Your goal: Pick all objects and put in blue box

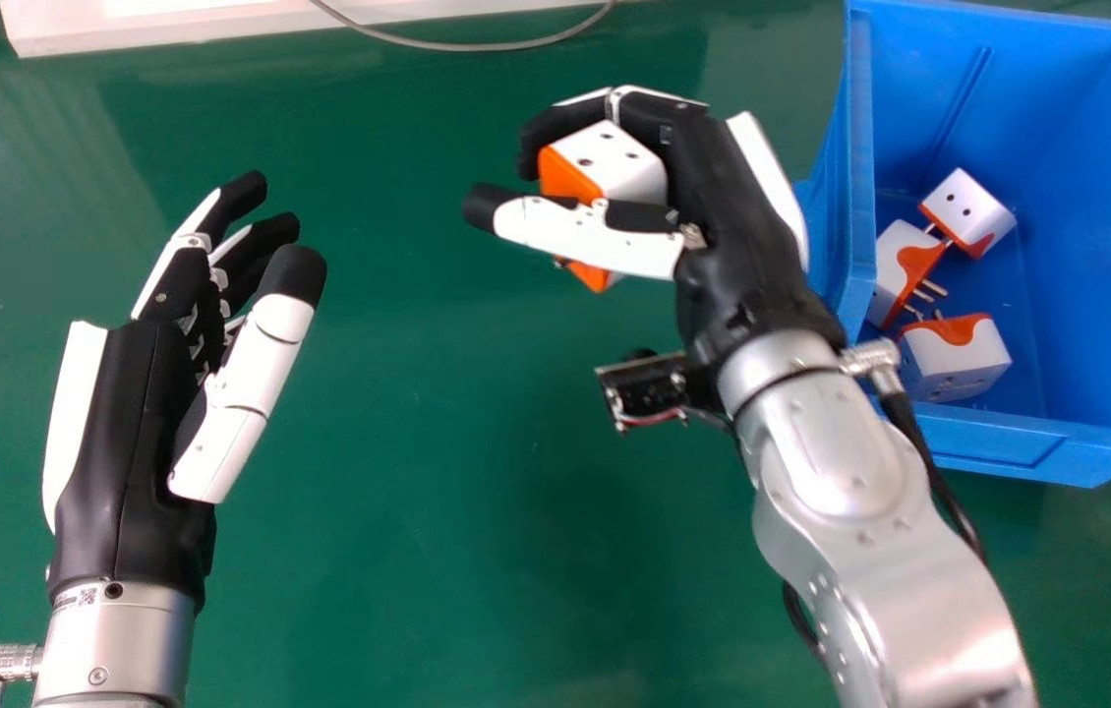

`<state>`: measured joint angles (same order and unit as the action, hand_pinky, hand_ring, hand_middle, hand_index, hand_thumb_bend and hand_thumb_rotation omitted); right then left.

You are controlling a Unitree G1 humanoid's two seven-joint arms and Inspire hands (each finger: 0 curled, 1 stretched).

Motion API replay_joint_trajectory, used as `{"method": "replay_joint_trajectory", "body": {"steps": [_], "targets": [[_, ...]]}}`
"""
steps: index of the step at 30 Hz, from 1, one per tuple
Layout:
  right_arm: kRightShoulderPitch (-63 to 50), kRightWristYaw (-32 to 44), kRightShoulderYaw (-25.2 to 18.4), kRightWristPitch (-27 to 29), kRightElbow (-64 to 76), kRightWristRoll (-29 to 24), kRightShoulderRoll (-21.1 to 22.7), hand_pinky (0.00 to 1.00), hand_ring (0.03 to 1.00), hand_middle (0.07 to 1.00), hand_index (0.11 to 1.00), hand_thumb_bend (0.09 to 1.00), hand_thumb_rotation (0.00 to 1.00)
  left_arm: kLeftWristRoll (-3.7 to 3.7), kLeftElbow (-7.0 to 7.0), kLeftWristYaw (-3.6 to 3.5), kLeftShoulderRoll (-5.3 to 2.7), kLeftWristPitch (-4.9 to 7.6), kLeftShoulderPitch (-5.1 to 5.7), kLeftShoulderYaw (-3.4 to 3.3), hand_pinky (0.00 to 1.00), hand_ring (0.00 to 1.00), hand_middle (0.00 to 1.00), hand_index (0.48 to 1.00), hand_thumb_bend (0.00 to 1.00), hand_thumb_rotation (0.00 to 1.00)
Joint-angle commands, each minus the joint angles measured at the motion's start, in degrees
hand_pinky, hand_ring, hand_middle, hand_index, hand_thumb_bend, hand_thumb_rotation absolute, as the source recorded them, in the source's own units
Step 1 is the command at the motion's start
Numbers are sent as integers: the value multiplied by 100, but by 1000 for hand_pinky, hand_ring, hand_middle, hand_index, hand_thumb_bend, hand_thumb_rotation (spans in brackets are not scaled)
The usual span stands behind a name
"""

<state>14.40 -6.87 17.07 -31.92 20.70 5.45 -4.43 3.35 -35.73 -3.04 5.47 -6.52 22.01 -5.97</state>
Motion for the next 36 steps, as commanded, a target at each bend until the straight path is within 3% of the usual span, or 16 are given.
{"method": "replay_joint_trajectory", "body": {"steps": [1, 16, 21, 27, 32, 36], "targets": [[-13, -26, 44, 294, 371, 127, -60, 340, 411, 524, 468, 495, 0, -17, 20, -19, 57, 168, -71, -56, 777, 856, 856, 888, 743, 811], [388, -305, -367, 931, 420, 594, -97, 329, 424, 509, 483, 495, 0, -87, 423, -121, 182, 365, -278, -233, 780, 857, 858, 891, 738, 817], [586, -373, -570, 999, 250, 761, -44, 324, 425, 503, 489, 496, 0, -232, 602, -214, 289, 515, -290, -378, 783, 857, 858, 893, 731, 818], [573, -426, -840, 870, 409, 984, 61, 323, 424, 498, 491, 496, 0, -382, 746, -336, 362, 635, -254, -558, 784, 857, 859, 894, 723, 819], [524, -510, -1067, 706, 650, 1187, 89, 322, 420, 496, 494, 495, 0, -484, 823, -401, 400, 659, -247, -694, 785, 856, 859, 895, 715, 818], [496, -520, -1333, 631, 796, 1222, 128, 324, 418, 492, 496, 495, 0, -597, 831, -417, 364, 640, -228, -765, 785, 856, 859, 895, 721, 818]]}}
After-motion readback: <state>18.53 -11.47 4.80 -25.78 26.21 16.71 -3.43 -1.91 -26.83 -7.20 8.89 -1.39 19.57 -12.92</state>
